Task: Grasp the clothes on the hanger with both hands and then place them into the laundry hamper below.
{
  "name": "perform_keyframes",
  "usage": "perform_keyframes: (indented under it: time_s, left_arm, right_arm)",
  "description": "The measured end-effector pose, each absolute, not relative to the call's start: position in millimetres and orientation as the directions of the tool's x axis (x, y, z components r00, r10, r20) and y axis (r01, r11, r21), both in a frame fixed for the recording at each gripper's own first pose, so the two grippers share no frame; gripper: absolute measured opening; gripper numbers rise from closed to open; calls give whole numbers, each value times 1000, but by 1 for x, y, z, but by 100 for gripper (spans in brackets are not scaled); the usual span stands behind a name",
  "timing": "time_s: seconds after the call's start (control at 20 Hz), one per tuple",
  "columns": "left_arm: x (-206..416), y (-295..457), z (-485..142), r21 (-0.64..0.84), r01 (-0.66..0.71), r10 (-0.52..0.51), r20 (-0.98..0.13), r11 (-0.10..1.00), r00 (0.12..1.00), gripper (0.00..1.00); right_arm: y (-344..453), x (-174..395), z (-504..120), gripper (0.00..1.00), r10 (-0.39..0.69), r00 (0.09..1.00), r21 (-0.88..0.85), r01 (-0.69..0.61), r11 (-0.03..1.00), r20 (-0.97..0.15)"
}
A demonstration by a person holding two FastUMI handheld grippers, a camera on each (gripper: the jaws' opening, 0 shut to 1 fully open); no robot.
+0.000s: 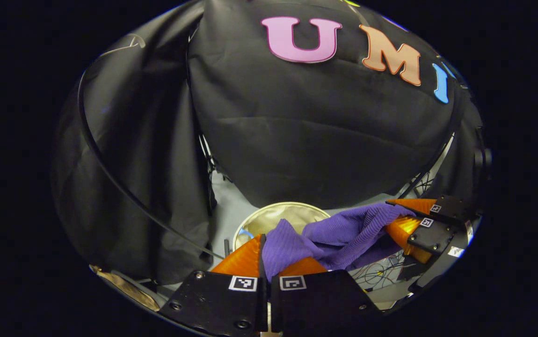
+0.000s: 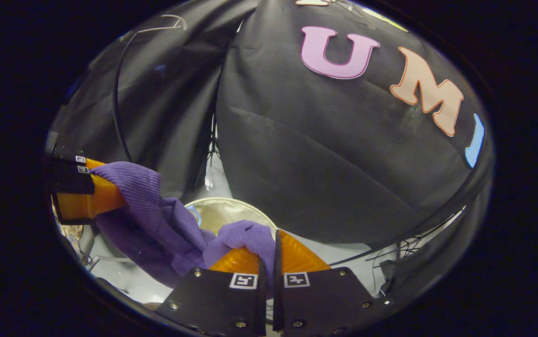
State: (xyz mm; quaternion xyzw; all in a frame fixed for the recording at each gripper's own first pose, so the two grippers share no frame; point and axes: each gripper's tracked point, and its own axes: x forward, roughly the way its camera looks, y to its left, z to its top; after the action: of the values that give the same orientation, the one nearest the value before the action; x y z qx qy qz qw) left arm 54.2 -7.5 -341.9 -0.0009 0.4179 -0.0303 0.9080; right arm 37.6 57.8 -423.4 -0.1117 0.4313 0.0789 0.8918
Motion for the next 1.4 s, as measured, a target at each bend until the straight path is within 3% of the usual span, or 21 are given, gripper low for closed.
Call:
perform_keyframes:
  time_s: [0.5, 0.85, 1.05, 1.1, 1.2, 1.4]
  left_arm:
    - [38, -23, -361, -65, 32, -72, -876, 997, 477, 4]
    - [36, -23, -366, -67, -7, -58, -896, 998, 440, 8]
    - [36, -26, -367, -95, -21, -76, -898, 995, 434, 10]
    - [36, -27, -367, -95, -25, -75, -900, 995, 430, 16]
    - [39, -25, -365, -91, -25, -71, -895, 996, 440, 19]
    - [41, -27, -361, -94, -19, -76, -890, 995, 449, 14]
  right_arm:
    - [61, -8, -465, 6, 62, 440, -65, -267, 962, -896]
    - [67, -29, -479, 9, 92, 360, -7, -265, 964, -929]
    - [68, -31, -481, 10, 103, 337, 17, -247, 969, -936]
    - [69, -30, -482, 10, 107, 340, 22, -244, 970, -934]
    - [69, -29, -474, 10, 107, 349, 22, -239, 971, -931]
    - [69, -20, -465, 10, 107, 369, 19, -234, 972, -923]
